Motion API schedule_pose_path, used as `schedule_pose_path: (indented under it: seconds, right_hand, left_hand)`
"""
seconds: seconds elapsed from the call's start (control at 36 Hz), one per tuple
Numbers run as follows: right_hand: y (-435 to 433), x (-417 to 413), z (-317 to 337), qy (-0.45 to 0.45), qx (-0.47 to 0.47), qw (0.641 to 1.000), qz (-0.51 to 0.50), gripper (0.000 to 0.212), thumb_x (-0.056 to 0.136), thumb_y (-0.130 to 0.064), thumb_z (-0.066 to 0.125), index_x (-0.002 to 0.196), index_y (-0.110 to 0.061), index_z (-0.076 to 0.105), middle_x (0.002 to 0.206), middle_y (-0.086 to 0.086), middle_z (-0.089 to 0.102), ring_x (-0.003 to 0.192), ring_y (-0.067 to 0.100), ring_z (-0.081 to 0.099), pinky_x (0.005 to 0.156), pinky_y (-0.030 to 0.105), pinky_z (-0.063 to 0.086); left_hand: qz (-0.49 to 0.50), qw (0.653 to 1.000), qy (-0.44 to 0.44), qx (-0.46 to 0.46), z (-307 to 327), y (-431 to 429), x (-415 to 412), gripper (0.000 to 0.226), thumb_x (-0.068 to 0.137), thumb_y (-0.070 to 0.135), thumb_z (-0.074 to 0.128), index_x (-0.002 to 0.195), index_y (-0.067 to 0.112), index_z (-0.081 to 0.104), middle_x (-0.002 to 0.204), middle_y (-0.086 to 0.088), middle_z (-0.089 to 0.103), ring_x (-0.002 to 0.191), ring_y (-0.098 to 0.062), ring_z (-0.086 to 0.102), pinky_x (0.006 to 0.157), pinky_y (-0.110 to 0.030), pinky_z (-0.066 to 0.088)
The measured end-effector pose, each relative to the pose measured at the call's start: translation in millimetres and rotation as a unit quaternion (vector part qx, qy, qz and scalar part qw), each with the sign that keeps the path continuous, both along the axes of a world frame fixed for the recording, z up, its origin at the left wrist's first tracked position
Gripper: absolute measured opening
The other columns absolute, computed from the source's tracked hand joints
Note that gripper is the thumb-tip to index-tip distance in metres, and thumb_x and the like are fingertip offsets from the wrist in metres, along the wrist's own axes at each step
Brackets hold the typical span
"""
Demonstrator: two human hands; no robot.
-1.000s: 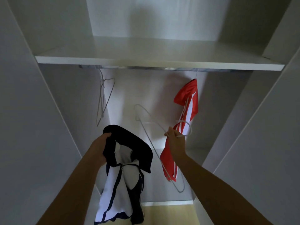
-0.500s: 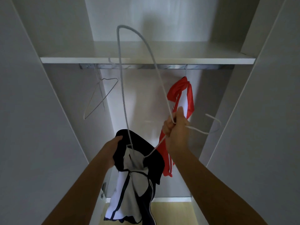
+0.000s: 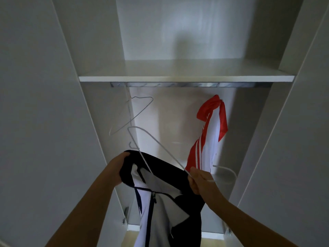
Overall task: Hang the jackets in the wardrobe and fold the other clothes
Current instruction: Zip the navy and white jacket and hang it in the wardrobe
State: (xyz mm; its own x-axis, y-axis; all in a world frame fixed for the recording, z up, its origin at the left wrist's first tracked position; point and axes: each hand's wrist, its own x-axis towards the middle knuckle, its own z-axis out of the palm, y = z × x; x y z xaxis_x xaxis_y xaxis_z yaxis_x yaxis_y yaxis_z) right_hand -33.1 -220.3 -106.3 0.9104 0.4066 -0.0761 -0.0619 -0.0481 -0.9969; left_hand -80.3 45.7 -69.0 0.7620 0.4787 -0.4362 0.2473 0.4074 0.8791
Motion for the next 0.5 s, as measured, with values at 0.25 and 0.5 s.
schedule_pose_path:
  seconds: [0.25,0.5]
  right_hand:
    - [2,1,1,-0.014,-0.058,0.998,0.018,0.044,0.102,-0.018,0.040,0.060,-0.009,0.047,0.051,0.003,0.044,0.042,0.006,0.043,0.045,0.014,0.036]
    - [-2,22,4,0.032,-0.130,0.979,0.152,0.063,0.104,-0.035,0.023,0.080,-0.007,0.073,0.118,-0.003,0.062,0.110,0.017,0.059,0.098,0.027,0.046]
  left_hand:
    - [-0.005,0.999,-0.033,-0.017,15,-11,13,0.015,0.088,0.015,0.059,0.080,0.005,0.068,0.078,-0.012,0.064,0.072,-0.025,0.059,0.071,-0.034,0.049]
    - [-0.005,0.997,-0.063,-0.038,28,-8,23,0.018,0.087,0.016,0.055,0.075,0.007,0.065,0.064,-0.008,0.066,0.059,-0.022,0.063,0.060,-0.030,0.050]
